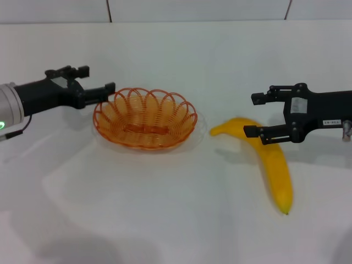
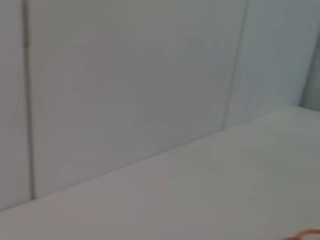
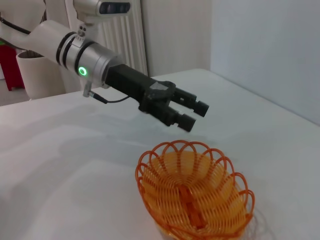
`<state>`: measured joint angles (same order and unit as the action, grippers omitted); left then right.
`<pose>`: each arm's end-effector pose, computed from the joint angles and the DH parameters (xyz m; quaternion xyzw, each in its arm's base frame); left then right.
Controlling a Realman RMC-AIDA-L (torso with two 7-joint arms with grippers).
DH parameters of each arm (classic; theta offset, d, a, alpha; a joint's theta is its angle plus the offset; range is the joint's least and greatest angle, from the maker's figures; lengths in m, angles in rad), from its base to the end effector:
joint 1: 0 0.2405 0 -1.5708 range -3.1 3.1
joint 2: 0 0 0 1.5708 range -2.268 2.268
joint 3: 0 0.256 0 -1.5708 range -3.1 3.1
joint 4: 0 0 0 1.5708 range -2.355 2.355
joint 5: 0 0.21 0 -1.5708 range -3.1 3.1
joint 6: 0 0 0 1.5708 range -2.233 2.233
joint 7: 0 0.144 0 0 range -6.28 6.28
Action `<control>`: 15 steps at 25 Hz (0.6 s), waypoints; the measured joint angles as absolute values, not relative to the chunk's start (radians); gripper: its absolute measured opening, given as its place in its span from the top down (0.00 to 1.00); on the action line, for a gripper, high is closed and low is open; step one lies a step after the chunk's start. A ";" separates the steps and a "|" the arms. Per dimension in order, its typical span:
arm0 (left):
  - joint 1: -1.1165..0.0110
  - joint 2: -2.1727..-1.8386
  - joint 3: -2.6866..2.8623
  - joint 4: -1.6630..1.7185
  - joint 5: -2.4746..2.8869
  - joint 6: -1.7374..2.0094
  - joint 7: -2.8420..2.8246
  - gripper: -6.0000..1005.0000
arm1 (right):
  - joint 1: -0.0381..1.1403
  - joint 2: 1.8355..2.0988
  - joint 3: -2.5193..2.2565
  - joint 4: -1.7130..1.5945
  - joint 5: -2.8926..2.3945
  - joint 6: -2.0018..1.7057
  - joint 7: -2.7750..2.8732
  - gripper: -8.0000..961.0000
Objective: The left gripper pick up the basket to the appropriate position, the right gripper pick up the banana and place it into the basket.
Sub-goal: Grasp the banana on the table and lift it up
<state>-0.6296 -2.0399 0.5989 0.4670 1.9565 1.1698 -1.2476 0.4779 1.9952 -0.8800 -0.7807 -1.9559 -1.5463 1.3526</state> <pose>-0.2848 0.3855 0.0009 -0.9051 -0.2418 -0.1998 0.2870 0.2704 0.3329 0.0282 -0.9682 0.1356 0.1607 0.1356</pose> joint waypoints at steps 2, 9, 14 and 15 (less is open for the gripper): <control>-0.626 -2.037 0.624 0.472 1.961 1.182 -1.269 0.11 | 0.476 1.994 -0.880 -0.781 -1.956 -1.546 1.355 0.20; -0.565 -2.037 0.777 0.591 1.980 1.184 -1.442 0.11 | 0.474 1.991 -0.881 -0.781 -1.957 -1.546 1.363 0.20; -0.491 -2.043 0.838 0.667 1.958 1.192 -1.493 0.11 | 0.473 1.991 -0.881 -0.781 -1.957 -1.546 1.363 0.20; -0.481 -2.043 0.841 0.670 1.951 1.197 -1.491 0.11 | 0.473 1.991 -0.881 -0.781 -1.957 -1.546 1.363 0.20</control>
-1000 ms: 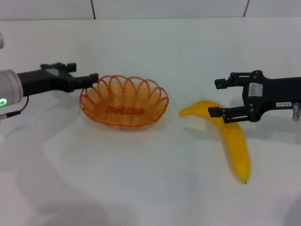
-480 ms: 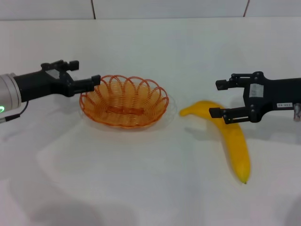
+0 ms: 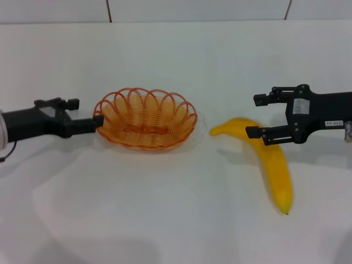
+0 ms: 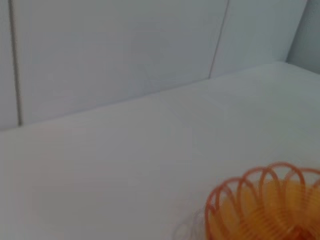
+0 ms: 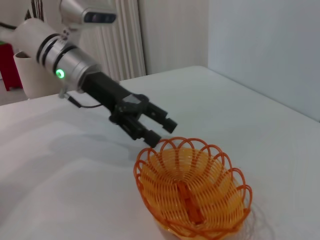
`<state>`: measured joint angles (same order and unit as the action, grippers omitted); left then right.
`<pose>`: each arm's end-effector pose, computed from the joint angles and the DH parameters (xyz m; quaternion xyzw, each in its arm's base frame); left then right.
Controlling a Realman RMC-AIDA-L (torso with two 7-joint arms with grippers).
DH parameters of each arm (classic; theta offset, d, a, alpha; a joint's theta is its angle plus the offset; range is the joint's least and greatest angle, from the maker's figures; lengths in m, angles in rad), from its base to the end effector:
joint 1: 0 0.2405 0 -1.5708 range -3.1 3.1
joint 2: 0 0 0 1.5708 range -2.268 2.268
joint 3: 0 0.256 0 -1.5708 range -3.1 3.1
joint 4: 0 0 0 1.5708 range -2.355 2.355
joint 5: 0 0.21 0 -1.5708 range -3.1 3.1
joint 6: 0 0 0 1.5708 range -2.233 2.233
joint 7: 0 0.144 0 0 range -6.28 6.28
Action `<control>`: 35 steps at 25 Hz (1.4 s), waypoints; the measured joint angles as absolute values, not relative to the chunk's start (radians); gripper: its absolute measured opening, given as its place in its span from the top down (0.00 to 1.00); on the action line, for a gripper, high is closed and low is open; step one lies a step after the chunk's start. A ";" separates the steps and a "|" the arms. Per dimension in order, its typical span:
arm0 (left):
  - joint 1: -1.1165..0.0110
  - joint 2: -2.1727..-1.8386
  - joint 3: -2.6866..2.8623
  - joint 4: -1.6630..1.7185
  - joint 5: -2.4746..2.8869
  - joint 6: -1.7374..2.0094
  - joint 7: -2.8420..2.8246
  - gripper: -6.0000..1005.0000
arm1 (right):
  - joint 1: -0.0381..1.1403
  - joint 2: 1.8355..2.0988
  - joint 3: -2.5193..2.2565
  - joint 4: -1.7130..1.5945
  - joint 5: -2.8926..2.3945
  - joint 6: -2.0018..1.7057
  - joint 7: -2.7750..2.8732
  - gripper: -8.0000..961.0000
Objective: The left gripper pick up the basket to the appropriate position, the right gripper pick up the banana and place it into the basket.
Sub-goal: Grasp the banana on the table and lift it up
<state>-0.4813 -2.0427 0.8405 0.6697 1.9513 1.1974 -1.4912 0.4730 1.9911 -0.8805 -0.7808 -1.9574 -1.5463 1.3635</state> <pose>-0.3038 0.3565 0.0075 -0.9110 -0.2896 -0.1503 0.2521 0.2730 0.3318 0.0297 -0.9675 0.1428 0.1586 0.1358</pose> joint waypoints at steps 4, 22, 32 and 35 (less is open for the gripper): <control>-0.439 -2.046 0.845 0.677 1.913 1.220 -1.440 0.11 | 0.471 1.992 -0.877 -0.781 -1.957 -1.546 1.363 0.20; -0.292 -2.048 0.847 0.671 1.740 1.325 -1.155 0.11 | 0.469 1.997 -0.881 -0.784 -1.957 -1.543 1.364 0.21; -0.268 -2.043 0.842 0.670 1.730 1.358 -1.102 0.11 | 0.471 2.006 -0.883 -0.799 -1.973 -1.510 1.393 0.22; -0.268 -2.042 0.844 0.670 1.730 1.360 -1.102 0.11 | 0.476 2.028 -0.888 -0.846 -2.048 -1.468 1.448 0.22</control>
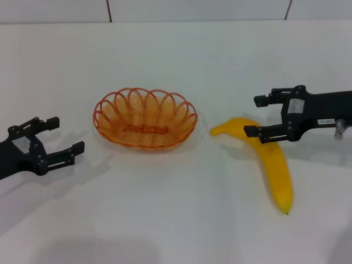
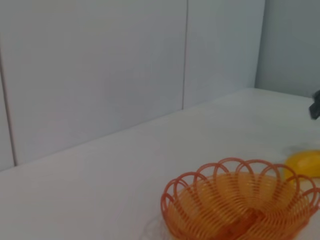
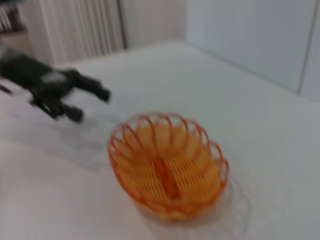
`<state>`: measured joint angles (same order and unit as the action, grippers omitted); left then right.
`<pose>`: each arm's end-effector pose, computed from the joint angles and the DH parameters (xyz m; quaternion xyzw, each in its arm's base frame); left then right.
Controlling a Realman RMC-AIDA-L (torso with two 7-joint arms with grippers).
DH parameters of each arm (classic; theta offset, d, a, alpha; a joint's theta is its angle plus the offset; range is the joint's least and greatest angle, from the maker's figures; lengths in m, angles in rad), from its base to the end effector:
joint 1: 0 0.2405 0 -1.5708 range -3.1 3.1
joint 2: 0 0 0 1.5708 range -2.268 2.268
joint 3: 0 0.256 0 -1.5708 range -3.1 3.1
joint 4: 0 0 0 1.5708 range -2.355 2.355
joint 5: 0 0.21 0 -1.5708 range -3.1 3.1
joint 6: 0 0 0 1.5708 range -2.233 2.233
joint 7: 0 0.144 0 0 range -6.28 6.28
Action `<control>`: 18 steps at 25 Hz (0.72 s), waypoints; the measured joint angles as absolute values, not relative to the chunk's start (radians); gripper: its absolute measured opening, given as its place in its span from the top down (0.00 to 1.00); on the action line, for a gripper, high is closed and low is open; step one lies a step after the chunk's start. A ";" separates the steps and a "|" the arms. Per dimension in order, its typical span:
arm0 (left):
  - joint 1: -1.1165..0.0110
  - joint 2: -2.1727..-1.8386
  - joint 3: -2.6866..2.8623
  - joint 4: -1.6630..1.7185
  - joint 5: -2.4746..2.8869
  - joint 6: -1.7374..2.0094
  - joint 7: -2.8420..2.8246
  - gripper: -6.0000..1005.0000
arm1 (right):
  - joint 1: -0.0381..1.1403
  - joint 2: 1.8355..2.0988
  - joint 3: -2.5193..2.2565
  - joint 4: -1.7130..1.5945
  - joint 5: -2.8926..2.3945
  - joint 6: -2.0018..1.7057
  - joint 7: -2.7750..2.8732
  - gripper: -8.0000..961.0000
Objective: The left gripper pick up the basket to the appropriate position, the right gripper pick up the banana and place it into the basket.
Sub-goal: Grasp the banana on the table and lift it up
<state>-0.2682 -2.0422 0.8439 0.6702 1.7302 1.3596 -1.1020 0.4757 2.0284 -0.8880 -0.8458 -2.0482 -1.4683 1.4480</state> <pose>-0.3358 0.2901 0.0179 -0.9162 -0.1964 -0.2034 0.2840 0.2734 0.3398 0.0218 -0.9666 0.1669 0.1165 0.1559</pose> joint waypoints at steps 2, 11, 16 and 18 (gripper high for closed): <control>-0.272 -2.043 0.846 0.665 1.730 1.361 -1.102 0.11 | 0.477 2.039 -0.922 -0.875 -2.085 -1.441 1.492 0.22; -0.275 -2.039 0.846 0.650 1.730 1.361 -1.095 0.11 | 0.438 2.041 -1.174 -1.024 -2.088 -1.298 1.699 0.22; -0.278 -2.039 0.847 0.649 1.731 1.361 -1.095 0.11 | 0.420 2.040 -1.259 -1.101 -2.119 -1.264 1.785 0.22; -0.280 -2.039 0.847 0.649 1.732 1.361 -1.095 0.11 | 0.416 2.040 -1.284 -1.133 -2.146 -1.261 1.820 0.22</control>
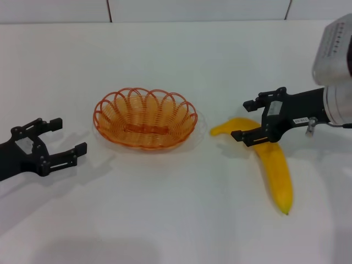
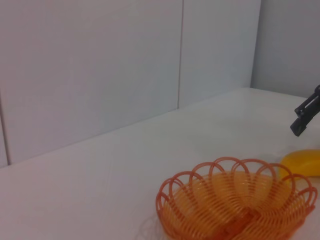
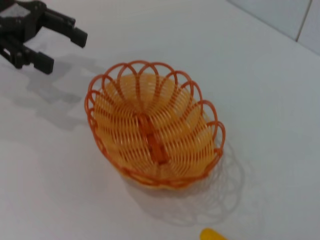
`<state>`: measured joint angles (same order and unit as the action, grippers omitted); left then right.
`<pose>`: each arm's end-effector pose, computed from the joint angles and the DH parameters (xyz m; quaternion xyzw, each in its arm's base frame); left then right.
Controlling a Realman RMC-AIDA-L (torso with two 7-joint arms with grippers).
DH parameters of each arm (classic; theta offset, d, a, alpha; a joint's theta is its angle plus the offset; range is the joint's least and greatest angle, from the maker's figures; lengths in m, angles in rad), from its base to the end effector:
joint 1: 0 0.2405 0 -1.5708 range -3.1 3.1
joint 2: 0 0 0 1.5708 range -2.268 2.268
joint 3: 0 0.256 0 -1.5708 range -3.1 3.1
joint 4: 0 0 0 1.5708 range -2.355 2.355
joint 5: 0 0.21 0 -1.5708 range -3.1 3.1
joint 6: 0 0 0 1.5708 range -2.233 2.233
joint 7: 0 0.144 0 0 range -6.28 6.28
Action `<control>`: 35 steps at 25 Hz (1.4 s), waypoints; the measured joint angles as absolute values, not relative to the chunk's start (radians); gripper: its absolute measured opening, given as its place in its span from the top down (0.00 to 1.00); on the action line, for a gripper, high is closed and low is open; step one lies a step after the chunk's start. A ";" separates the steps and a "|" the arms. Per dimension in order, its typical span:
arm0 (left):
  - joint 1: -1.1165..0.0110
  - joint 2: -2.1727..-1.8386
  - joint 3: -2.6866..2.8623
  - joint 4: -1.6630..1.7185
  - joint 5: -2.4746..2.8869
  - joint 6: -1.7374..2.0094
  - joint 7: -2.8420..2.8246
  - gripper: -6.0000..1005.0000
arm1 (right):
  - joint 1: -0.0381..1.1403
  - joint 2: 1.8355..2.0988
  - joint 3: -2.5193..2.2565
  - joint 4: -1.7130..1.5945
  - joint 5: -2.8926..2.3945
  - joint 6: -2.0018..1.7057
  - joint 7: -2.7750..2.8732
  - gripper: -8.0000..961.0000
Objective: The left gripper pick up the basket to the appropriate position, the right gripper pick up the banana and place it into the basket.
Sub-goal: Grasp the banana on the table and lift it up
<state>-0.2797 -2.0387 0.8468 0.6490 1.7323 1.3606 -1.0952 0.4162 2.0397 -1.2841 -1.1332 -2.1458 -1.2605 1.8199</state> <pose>-0.3350 0.2910 0.0148 -0.9181 -0.1960 -0.2040 0.2775 0.2393 0.3494 -0.0028 -0.9702 0.1692 -0.0031 0.1735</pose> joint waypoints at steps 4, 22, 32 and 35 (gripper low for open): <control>-0.283 -2.039 0.847 0.649 1.737 1.361 -1.095 0.11 | 0.407 2.043 -1.331 -1.191 -2.195 -1.251 1.885 0.23; -0.301 -2.040 0.847 0.645 1.743 1.361 -1.095 0.11 | 0.450 2.038 -1.454 -1.226 -2.379 -1.220 2.055 0.23; -0.315 -2.040 0.847 0.624 1.743 1.361 -1.091 0.11 | 0.474 2.037 -1.467 -1.202 -2.418 -1.221 2.083 0.24; -0.316 -2.039 0.847 0.622 1.743 1.361 -1.084 0.11 | 0.488 2.037 -1.467 -1.181 -2.435 -1.221 2.096 0.24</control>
